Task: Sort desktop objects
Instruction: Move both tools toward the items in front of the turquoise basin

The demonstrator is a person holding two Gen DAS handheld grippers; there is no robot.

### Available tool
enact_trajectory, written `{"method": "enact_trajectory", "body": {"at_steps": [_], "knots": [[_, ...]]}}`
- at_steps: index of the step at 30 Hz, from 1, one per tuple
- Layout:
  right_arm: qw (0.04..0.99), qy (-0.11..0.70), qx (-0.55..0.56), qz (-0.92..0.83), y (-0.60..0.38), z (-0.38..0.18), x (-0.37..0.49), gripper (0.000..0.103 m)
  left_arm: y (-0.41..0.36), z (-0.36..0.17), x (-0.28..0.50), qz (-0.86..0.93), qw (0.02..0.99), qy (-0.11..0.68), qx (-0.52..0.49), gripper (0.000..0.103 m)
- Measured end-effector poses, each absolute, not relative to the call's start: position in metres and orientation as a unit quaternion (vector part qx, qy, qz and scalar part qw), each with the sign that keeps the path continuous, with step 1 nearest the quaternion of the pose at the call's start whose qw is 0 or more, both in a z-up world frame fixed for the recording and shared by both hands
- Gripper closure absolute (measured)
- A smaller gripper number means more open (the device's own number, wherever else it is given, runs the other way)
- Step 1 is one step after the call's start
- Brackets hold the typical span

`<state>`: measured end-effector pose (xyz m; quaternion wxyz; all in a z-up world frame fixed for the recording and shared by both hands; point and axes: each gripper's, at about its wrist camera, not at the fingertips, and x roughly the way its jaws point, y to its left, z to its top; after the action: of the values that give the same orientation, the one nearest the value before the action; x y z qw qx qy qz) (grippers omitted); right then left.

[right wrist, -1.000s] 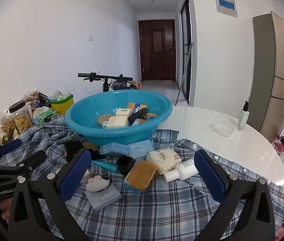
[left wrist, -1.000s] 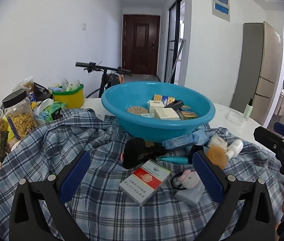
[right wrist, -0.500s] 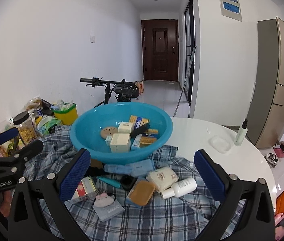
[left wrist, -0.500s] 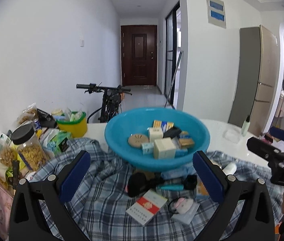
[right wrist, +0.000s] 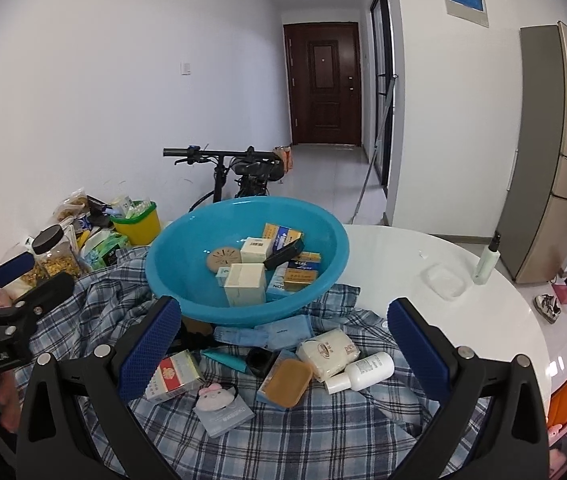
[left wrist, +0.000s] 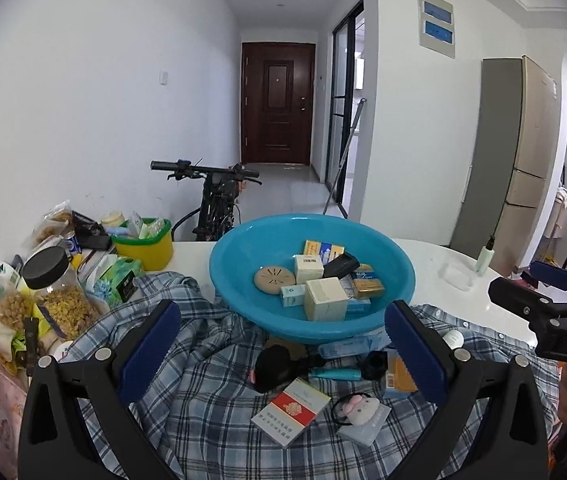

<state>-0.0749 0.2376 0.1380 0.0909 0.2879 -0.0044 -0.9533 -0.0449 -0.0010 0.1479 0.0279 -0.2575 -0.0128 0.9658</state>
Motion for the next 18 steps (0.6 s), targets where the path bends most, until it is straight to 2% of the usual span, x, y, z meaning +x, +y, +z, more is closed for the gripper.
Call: {"method": "enact_trajectory", "body": {"at_steps": [18], "knots": [[0.102, 0.022, 0.306, -0.946, 0.229, 0.097, -0.064, 0.0, 0.004, 0.095, -0.045, 0.948, 0.041, -0.001, -0.315, 0.0]]}}
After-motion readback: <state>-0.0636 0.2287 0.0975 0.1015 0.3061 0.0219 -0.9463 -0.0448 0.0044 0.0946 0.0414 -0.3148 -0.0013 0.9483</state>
